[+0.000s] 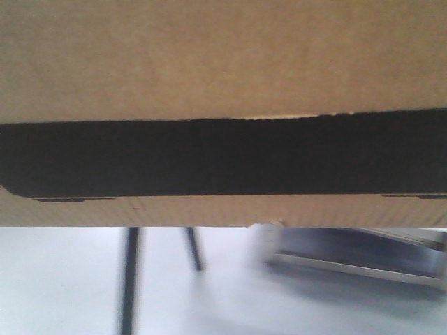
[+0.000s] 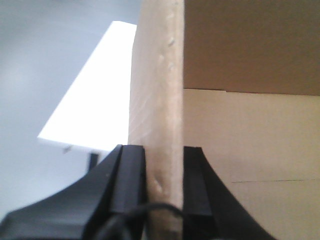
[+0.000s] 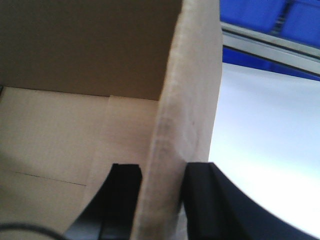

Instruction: Grab box from left shelf to table start

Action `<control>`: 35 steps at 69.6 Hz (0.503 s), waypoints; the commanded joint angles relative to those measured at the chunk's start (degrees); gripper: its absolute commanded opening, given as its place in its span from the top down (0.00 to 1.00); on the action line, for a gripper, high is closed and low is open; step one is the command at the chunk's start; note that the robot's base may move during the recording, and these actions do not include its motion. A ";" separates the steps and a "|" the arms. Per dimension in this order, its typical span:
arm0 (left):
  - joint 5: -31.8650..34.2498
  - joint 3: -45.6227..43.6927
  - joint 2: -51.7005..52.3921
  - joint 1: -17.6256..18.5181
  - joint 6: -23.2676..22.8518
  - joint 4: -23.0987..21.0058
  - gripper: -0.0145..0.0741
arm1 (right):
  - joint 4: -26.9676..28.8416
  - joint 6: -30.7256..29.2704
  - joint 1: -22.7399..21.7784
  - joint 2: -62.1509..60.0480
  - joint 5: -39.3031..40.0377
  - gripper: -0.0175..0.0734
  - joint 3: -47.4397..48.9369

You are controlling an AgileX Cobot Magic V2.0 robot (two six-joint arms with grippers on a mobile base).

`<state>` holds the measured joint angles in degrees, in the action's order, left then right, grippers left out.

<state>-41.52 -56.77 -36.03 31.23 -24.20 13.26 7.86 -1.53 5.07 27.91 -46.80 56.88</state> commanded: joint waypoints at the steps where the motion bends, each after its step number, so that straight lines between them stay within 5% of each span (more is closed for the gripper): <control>1: 11.75 -2.52 0.47 0.79 -1.66 -5.62 0.94 | 1.80 0.40 -0.03 0.79 8.34 0.75 1.97; 35: 11.75 -2.52 0.47 0.79 -1.66 -5.62 0.94 | 1.80 0.40 -0.03 0.79 8.28 0.75 1.97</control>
<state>-41.52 -56.77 -36.03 31.23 -24.20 13.15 7.75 -1.53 5.07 27.94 -47.02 56.88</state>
